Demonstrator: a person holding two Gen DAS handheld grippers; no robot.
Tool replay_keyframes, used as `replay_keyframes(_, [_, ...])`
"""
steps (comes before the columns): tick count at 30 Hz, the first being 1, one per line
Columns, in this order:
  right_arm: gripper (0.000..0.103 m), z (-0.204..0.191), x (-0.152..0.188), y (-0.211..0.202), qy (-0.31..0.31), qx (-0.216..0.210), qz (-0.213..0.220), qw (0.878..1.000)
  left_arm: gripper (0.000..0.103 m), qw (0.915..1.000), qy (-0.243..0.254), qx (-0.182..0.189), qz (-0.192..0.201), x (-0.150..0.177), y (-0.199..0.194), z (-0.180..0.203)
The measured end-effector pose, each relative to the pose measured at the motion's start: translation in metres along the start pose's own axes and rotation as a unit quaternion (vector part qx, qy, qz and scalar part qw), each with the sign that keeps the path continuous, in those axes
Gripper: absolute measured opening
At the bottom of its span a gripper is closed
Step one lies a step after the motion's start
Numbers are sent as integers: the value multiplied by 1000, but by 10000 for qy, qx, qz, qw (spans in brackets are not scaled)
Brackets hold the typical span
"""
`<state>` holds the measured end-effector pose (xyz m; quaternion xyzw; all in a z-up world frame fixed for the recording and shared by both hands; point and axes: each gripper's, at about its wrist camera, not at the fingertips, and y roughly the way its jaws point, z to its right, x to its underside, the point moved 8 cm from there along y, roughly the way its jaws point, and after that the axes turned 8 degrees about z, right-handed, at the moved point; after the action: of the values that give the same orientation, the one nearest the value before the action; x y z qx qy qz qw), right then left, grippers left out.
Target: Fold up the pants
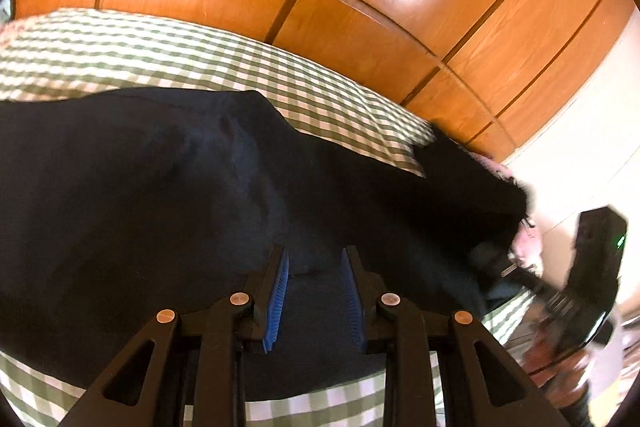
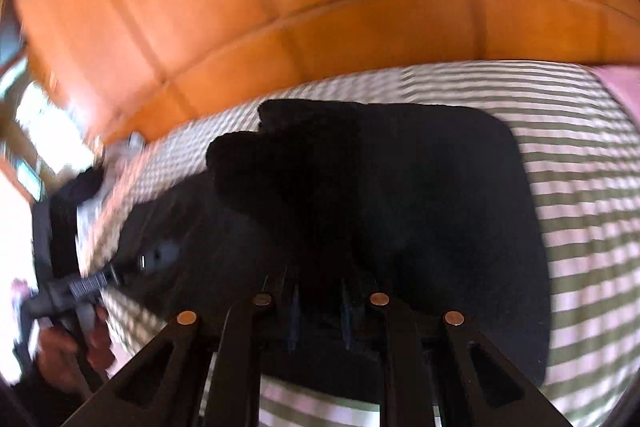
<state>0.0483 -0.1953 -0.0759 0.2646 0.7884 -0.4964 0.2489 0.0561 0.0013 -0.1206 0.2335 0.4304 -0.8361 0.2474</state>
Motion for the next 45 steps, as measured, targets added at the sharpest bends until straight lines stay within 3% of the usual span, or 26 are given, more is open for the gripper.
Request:
replay_keyframes(3, [18,-28,24,27,-497,9,-379,9980,34,9991,-241,334,-89,-2,0,2])
replay_keyframes(5, [24,-35,27,38,-733,76,-472,9962,49,9970,-480,570,-228,-3,3,4])
replay_keyframes(7, [36,-39,35,38,-955,78,-483,9942,54,9941,-736,738,-313,-4,4,4])
replay_keyframes(9, [59,-46,35,33,-877,-247,-466,9947,56,9898,-996,896,-476,-4,10,4])
replay_keyframes(10, [60,-47,34,23,-759,-518,-442,9948,56,9872,-1134,962,-583,-4,14,4])
replay_keyframes(14, [60,-40,32,-10,-511,-867,-294,9945,56,9783,-1509,1149,-838,-2,29,9])
replay_keyframes(16, [60,-27,31,-29,-344,-784,-187,9962,56,9774,-1527,1114,-943,0,36,11])
replay_keyframes(21, [60,44,40,-78,290,51,4,9996,56,9711,-1627,1077,-1374,12,60,18])
replay_keyframes(25, [60,92,63,-90,682,807,-111,9943,52,9706,-1510,1009,-1583,20,73,29])
replay_keyframes(28, [55,110,76,-82,786,1197,-194,9895,25,9734,-1246,1066,-1600,19,77,41])
replay_keyframes(32, [52,107,74,-63,869,1214,-72,9888,20,9782,-943,1331,-1288,5,60,56])
replay_keyframes(34, [46,107,70,-53,758,1349,-19,9880,20,9768,-933,1601,-1075,-7,46,63])
replay_keyframes(36, [33,107,63,-49,831,1396,134,9866,20,9776,-899,1671,-908,-12,34,62])
replay_keyframes(38, [30,109,60,-42,857,1388,126,9865,19,9789,-890,1616,-875,-8,29,55])
replay_keyframes(42, [30,107,69,-31,749,1296,-150,9886,19,9869,-703,727,-1253,26,52,21])
replay_keyframes(45, [41,107,70,-38,675,1053,-468,9910,19,9856,-821,810,-1240,29,57,16])
